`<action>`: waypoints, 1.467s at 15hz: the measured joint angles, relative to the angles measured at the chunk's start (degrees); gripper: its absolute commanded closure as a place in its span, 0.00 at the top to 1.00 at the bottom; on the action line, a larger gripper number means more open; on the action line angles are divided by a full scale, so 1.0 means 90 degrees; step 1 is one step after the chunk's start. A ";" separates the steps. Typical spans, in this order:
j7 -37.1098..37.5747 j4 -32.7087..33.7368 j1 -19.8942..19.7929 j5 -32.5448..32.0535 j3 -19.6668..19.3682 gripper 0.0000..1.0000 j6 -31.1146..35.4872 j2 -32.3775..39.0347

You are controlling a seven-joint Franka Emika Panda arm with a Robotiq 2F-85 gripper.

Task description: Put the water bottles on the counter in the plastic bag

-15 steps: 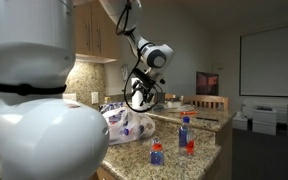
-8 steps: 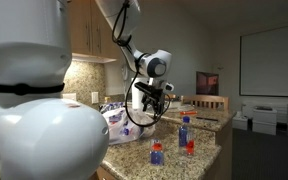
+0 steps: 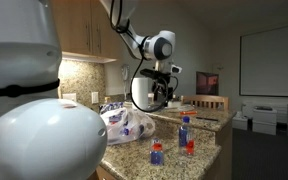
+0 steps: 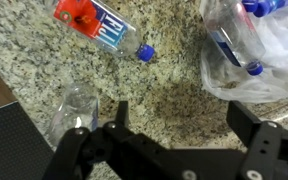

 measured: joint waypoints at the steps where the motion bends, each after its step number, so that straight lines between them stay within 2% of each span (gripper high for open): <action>1: 0.0222 0.0118 -0.0058 -0.0147 -0.0003 1.00 -0.0325 -0.0160; 4: 0.0533 0.0431 -0.0245 -0.0300 -0.0038 1.00 -0.1351 -0.0513; 7: 0.0533 0.0565 -0.0389 -0.0295 -0.0167 1.00 -0.1806 -0.0579; 11: 0.0502 0.0562 -0.0564 -0.0295 -0.0301 1.00 -0.1672 -0.0327; 21: 0.0455 0.0392 -0.0647 -0.0299 -0.0653 1.00 -0.0654 0.0817; 22: 0.0455 0.0367 -0.0668 -0.0299 -0.0687 0.84 -0.0617 0.0865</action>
